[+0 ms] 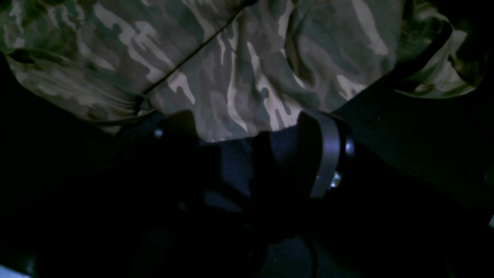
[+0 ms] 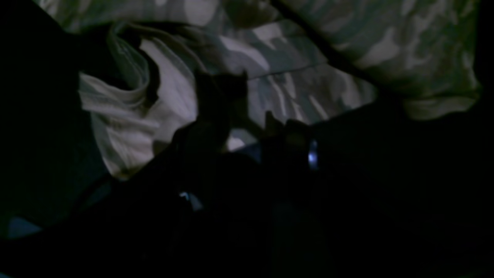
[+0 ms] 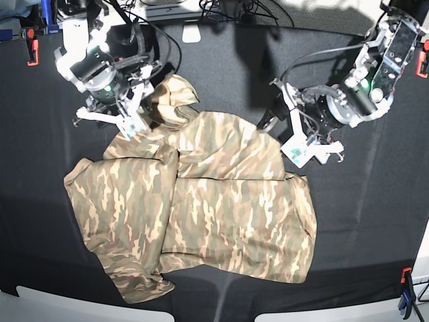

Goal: Layout the t-shirt on the table in an organized manner, then fold the t-shirt properly
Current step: 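Raise both grippers and move them over the shirt's collar area, then withdraw the right arm and lower the left gripper onto the shirt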

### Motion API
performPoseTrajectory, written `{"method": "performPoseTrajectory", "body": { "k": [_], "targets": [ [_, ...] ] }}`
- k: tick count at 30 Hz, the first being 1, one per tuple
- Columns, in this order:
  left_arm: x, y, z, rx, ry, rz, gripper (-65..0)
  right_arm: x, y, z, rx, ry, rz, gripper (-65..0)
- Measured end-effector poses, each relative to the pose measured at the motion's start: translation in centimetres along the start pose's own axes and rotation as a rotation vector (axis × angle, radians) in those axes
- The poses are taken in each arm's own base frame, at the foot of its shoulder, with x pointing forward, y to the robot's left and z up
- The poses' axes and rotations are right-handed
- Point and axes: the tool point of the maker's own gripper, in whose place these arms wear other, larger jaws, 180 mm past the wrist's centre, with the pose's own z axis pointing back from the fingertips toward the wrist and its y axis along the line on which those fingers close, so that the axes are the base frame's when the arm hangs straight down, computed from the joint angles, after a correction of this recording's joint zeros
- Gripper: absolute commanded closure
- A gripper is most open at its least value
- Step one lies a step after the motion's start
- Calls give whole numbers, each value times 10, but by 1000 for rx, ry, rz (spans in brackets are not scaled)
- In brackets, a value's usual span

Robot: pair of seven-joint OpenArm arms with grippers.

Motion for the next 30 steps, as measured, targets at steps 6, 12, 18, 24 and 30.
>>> {"method": "performPoseTrajectory", "body": {
  "k": [6, 12, 18, 24, 30],
  "targets": [
    [0, 0, 0, 0, 0, 0, -384, -23, 19, -18, 94, 31, -88, -239],
    [7, 0, 0, 0, -41, 0, -384, -22, 17, -19, 86, 34, -82, 0],
    [8, 0, 0, -3, -43, 4, -384, -42, -14, -15, -58, 135, 29, 0],
    [15, -10, -2, -40, -72, 59, -384, -56, -90, 17, -272, 170, 18, 0],
    [29, -27, -11, -67, -122, 108, -384, -83, -196, 82, -585, 228, -49, 0]
  ]
}}
